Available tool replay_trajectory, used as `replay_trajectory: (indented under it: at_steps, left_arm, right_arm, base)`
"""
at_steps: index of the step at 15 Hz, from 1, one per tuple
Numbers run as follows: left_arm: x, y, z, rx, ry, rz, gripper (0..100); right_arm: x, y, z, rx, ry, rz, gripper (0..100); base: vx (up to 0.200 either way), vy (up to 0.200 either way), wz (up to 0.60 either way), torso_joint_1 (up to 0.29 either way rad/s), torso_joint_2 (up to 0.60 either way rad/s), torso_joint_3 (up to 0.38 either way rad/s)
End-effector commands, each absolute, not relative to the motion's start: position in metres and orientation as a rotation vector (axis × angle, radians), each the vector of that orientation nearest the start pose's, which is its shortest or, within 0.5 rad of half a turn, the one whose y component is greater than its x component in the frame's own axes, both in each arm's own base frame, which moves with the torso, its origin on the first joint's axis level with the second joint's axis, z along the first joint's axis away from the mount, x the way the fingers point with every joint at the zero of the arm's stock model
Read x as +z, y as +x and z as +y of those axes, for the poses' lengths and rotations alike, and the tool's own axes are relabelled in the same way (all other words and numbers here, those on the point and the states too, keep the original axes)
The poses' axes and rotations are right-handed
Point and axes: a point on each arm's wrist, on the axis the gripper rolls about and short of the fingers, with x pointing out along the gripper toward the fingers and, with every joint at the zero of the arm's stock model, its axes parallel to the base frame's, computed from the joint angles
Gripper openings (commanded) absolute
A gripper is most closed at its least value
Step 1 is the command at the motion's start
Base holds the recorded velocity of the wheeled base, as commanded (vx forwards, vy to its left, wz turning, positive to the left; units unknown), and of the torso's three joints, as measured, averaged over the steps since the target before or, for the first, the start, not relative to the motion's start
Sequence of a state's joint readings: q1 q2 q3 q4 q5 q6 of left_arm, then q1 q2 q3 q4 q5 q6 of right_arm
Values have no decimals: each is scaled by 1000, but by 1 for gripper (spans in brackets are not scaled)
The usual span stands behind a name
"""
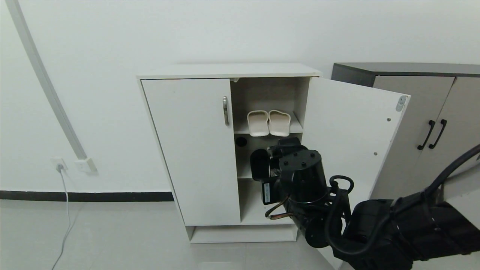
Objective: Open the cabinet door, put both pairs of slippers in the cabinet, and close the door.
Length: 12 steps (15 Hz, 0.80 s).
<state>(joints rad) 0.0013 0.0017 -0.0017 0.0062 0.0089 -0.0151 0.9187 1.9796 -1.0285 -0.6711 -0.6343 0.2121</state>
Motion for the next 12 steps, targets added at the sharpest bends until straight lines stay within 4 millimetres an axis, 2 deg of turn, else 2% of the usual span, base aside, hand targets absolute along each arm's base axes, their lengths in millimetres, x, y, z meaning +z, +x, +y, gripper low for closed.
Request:
replay_trajectory:
  at_steps: [1, 12]
  left_arm:
    - [75, -23, 0, 11, -15, 6, 0]
    - [75, -23, 0, 11, -17, 5, 0]
  right_arm:
    - [139, 244, 289, 249, -7, 224, 0]
    - [130, 249, 288, 246, -27, 222, 0]
  base:
    - [0, 0, 0, 0, 0, 0]
    - [0, 0, 0, 0, 0, 0]
